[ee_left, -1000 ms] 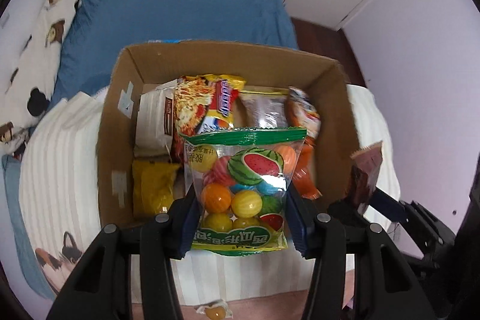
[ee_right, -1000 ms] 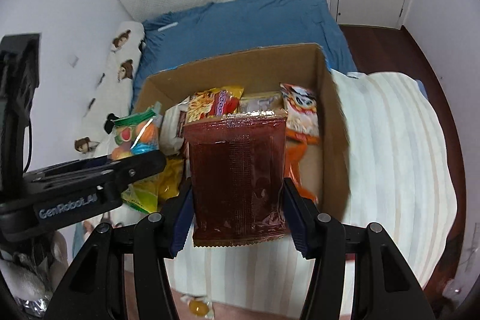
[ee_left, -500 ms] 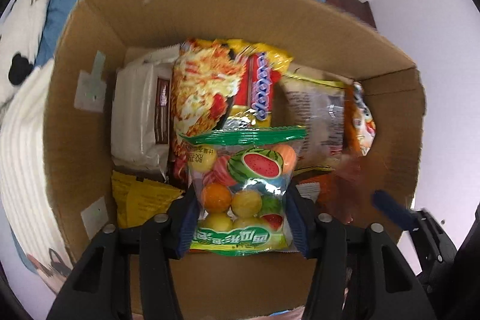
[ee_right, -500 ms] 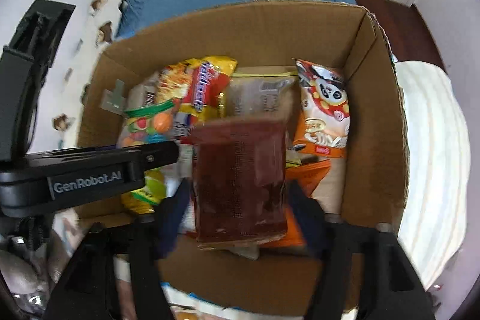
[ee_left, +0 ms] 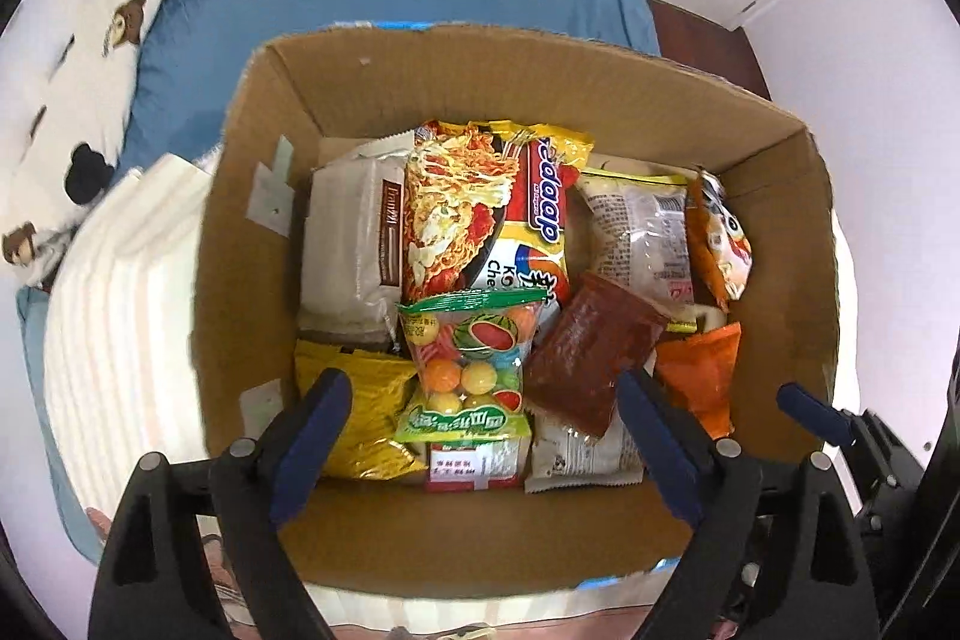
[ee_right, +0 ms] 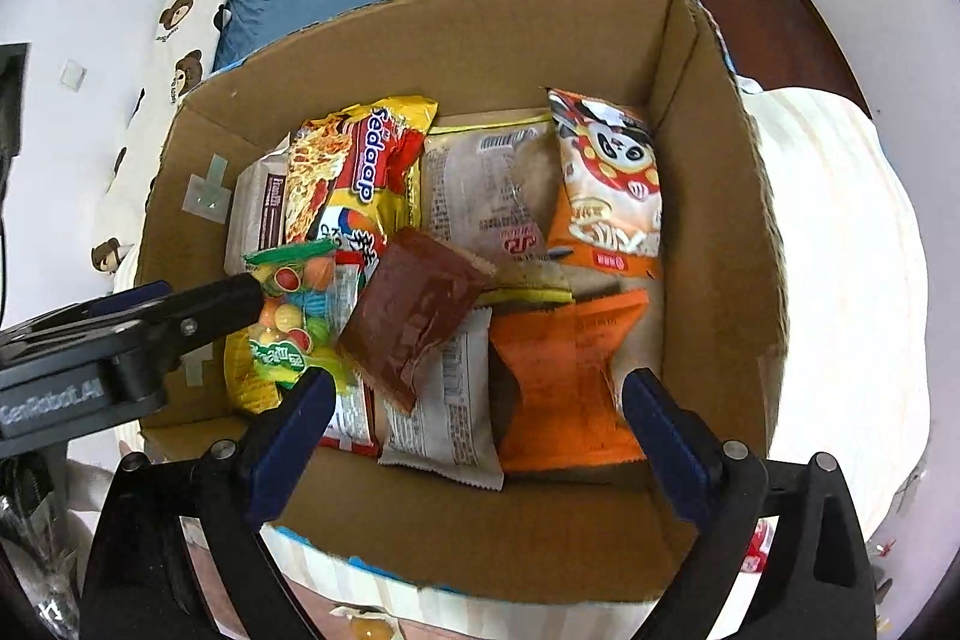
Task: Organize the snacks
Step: 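Open both tools to drop the candy bag and sauce packet and withdraw, then grasp the red triangular candy with the right tool while the left tool grasps the orange round candy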
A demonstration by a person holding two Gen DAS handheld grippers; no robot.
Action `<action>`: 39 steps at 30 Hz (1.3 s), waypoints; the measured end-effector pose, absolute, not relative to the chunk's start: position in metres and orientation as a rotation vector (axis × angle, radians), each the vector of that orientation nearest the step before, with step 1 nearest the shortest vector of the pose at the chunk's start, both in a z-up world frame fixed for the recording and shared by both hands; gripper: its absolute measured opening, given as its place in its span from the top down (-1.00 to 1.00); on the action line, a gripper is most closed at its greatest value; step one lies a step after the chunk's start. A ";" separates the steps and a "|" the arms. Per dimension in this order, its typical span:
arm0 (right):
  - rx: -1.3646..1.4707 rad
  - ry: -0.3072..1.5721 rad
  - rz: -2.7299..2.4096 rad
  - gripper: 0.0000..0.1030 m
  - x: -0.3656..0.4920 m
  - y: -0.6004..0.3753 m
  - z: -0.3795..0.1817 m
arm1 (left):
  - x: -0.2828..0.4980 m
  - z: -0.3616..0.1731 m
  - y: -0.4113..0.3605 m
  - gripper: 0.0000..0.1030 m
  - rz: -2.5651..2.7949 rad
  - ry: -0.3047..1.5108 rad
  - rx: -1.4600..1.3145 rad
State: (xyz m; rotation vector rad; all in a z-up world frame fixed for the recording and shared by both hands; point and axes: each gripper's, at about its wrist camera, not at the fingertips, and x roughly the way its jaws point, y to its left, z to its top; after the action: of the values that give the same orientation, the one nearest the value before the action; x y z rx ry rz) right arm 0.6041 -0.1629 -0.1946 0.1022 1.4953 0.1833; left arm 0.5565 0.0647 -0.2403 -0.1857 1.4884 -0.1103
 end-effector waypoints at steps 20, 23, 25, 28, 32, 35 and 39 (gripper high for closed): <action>0.039 1.225 0.165 -0.91 0.509 -0.168 -0.102 | 0.447 -0.157 0.077 -0.76 -0.040 1.137 -0.140; 0.037 1.177 0.166 -0.91 0.490 -0.170 -0.086 | 0.425 -0.142 0.078 -0.76 -0.031 1.075 -0.123; 0.034 1.152 0.169 -0.91 0.477 -0.170 -0.076 | 0.411 -0.134 0.078 -0.76 -0.028 1.047 -0.118; 0.037 1.113 0.176 -0.91 0.455 -0.171 -0.063 | 0.392 -0.124 0.078 -0.76 -0.038 1.025 -0.132; 0.062 1.082 0.191 -0.91 0.426 -0.175 -0.051 | 0.370 -0.113 0.077 -0.76 -0.039 0.999 -0.133; 0.102 1.067 0.208 -0.91 0.409 -0.181 -0.047 | 0.352 -0.108 0.076 -0.76 -0.033 0.981 -0.147; 0.218 1.084 0.219 -0.91 0.389 -0.206 -0.057 | 0.331 -0.113 0.076 -0.76 0.007 0.970 -0.163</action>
State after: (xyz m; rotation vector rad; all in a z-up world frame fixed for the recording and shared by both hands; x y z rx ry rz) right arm 0.3890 -0.2062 -0.0570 0.2176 1.0840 0.2190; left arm 0.3314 0.0765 -0.1133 -0.1635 0.9698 0.0072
